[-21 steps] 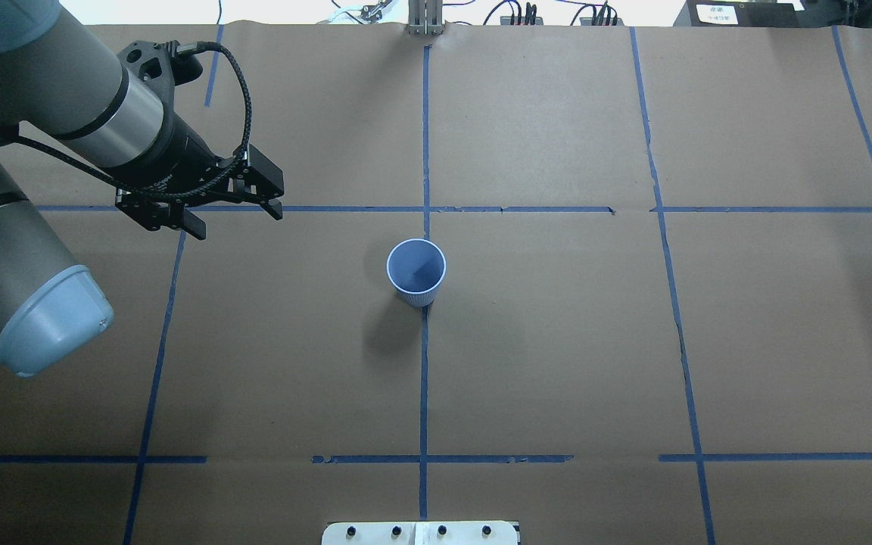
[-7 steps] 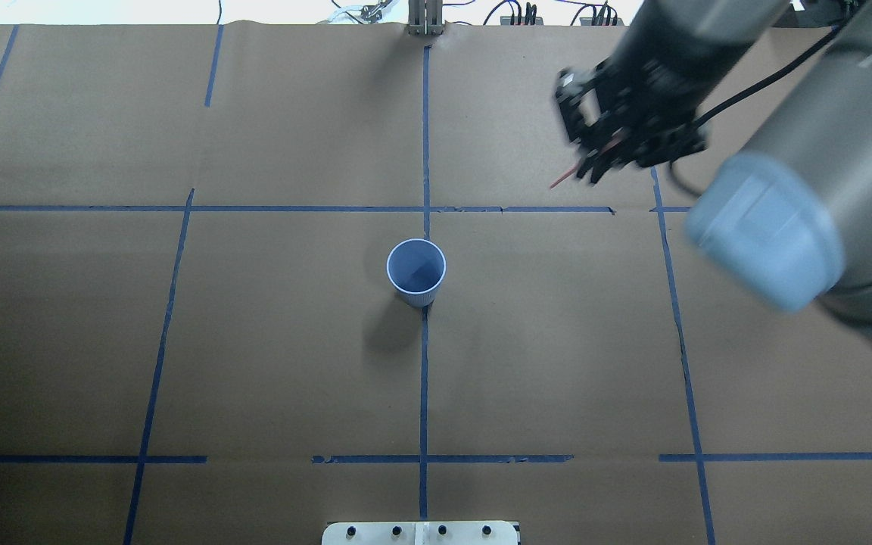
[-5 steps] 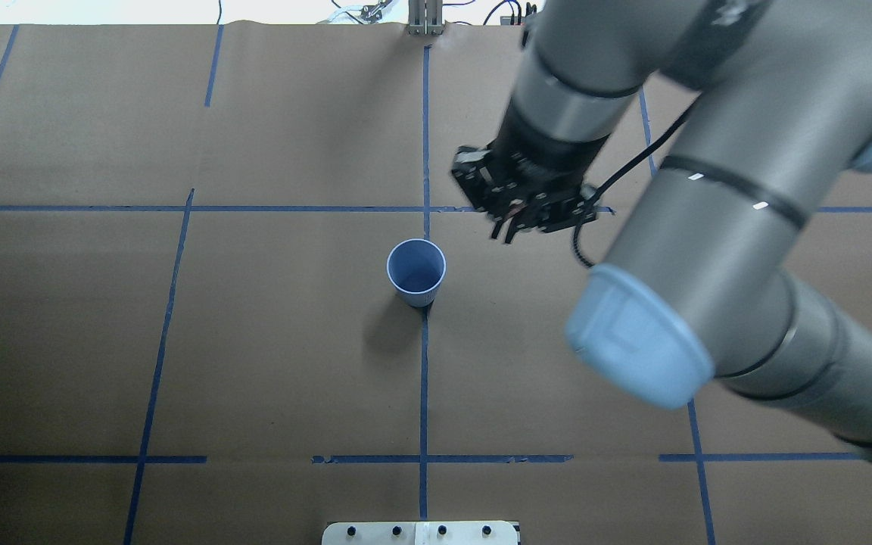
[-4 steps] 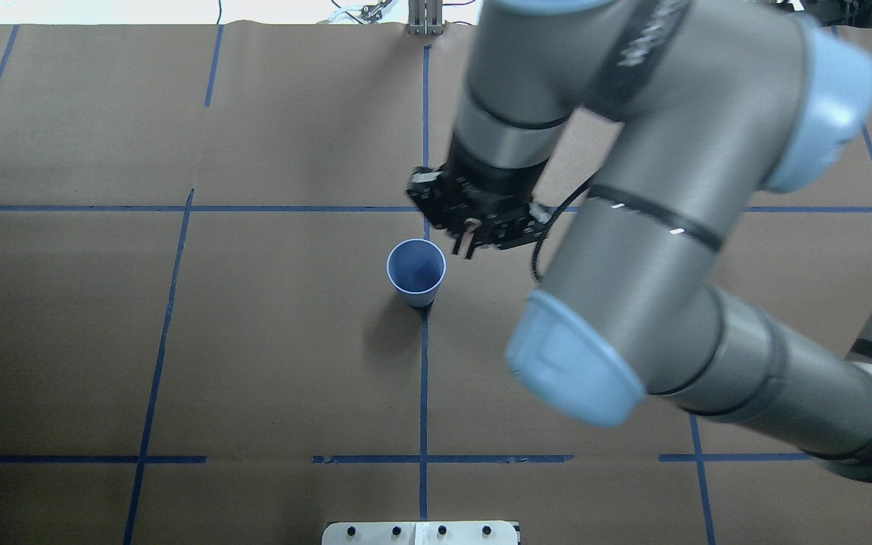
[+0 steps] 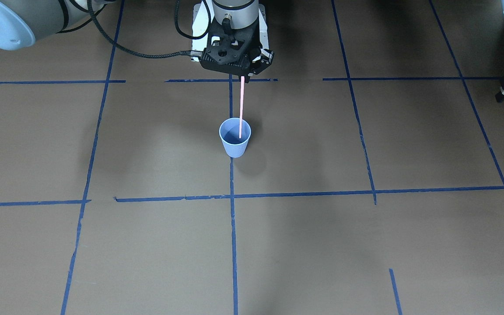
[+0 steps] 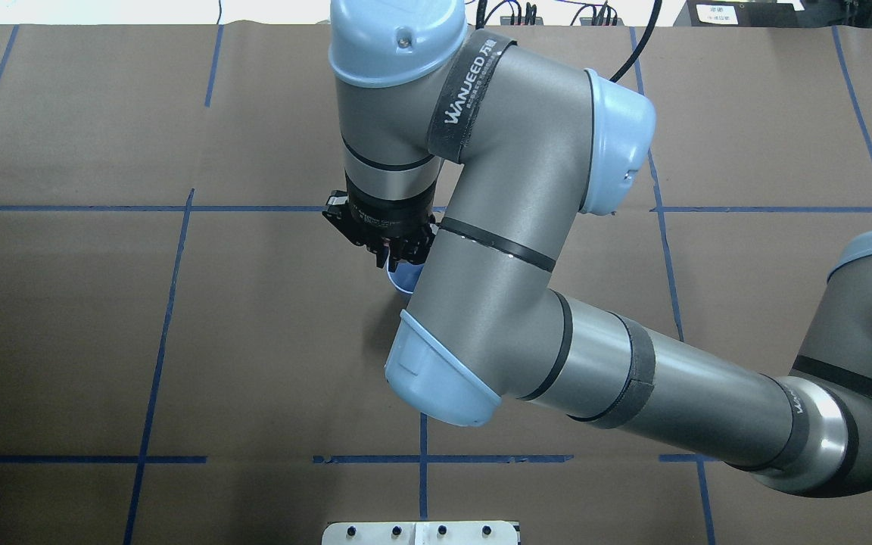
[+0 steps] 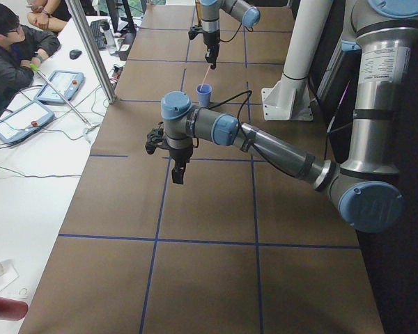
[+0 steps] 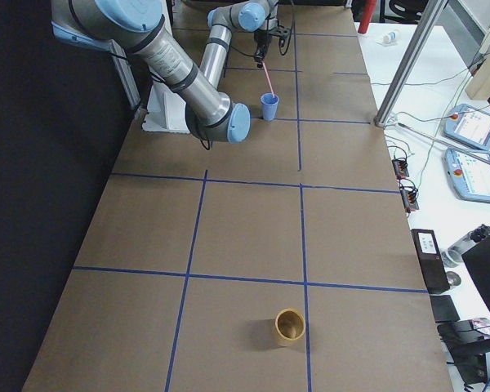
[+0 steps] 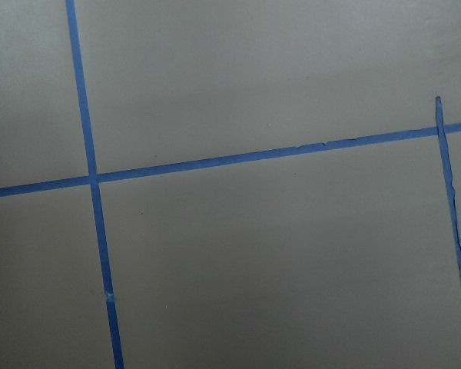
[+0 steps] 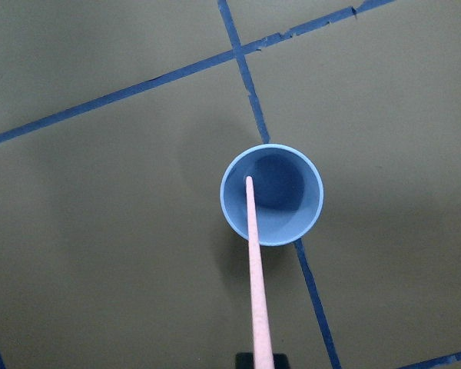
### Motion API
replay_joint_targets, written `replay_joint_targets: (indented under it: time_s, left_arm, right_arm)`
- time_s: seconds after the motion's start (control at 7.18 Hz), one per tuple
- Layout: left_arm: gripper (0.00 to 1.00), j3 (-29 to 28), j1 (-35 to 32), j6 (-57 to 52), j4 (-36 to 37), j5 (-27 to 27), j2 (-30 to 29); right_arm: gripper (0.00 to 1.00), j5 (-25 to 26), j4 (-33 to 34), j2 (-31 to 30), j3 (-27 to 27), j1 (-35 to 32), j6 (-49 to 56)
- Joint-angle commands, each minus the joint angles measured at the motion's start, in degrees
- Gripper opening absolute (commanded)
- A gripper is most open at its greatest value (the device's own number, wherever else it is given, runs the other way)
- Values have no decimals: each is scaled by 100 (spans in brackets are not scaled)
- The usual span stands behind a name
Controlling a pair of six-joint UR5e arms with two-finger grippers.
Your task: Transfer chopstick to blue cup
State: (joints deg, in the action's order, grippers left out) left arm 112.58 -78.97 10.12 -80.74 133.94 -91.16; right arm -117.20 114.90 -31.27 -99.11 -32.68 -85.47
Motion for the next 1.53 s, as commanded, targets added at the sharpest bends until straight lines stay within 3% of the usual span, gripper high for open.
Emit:
replay_joint_targets:
  time_s: [0.0,0.28,0.42,0.56,0.7,0.97,1.11,1.25,1.39]
  left_arm:
    - [100,-34,4,7,-3,10,-7]
    - [100,-35,4,7,-3,10,-7]
    - [100,-35,4,7,-3,10,-15]
    - [100,-35,4,7,-3,10,-24]
    - [100,-43,4,7,6,10,-42]
    - [100,-35,4,7,-3,1,-42]
    - [100,-43,-5,-2,-3,1,-24]
    - [100,-148,-187,-124,23,1,-16]
    - [100,-558,-572,-890,58,10,-15]
  right_arm:
    - [2,-13,-3,-37,15,16,-5]
    - [6,-31,6,-159,-73,25,-5]
    - [41,-57,6,-186,-73,16,-5]
    - [93,-40,-20,-256,-117,16,4]
    - [100,-22,-20,-318,-300,16,-5]
    - [100,-31,32,-441,-643,-1,-5]
    - [100,-22,33,-824,-1115,-332,21]
    - [100,-22,-2,-1724,-1989,-909,256]
    - [100,-83,-2,-2455,-2616,-1577,1320]
